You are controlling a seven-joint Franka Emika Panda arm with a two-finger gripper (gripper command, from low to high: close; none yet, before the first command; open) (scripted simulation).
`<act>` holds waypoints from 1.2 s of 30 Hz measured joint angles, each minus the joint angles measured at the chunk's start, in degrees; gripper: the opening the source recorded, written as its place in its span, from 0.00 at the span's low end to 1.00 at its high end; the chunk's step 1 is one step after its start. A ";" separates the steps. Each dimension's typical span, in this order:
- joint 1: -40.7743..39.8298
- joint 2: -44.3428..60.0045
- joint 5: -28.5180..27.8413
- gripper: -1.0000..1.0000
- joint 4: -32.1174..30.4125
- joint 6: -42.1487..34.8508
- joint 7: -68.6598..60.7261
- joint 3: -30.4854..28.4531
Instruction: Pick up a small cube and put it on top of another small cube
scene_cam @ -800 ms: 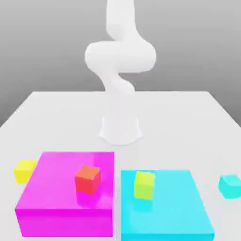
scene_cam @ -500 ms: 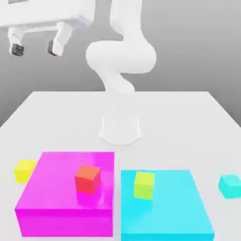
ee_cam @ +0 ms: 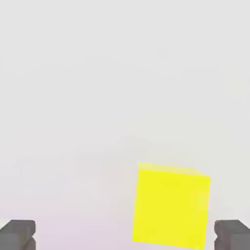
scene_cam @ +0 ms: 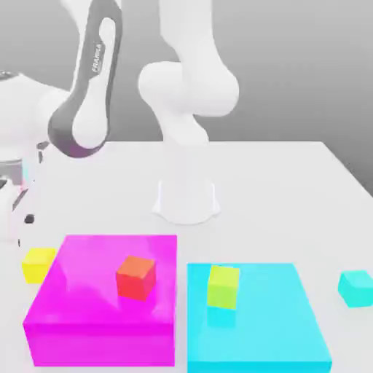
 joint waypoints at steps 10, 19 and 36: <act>-5.06 10.18 5.96 0.00 1.64 8.13 -4.07 6.22; -2.69 -2.08 -3.13 0.00 0.25 -1.77 1.16 2.35; 22.96 -6.65 -20.81 0.00 13.00 -14.37 9.21 15.27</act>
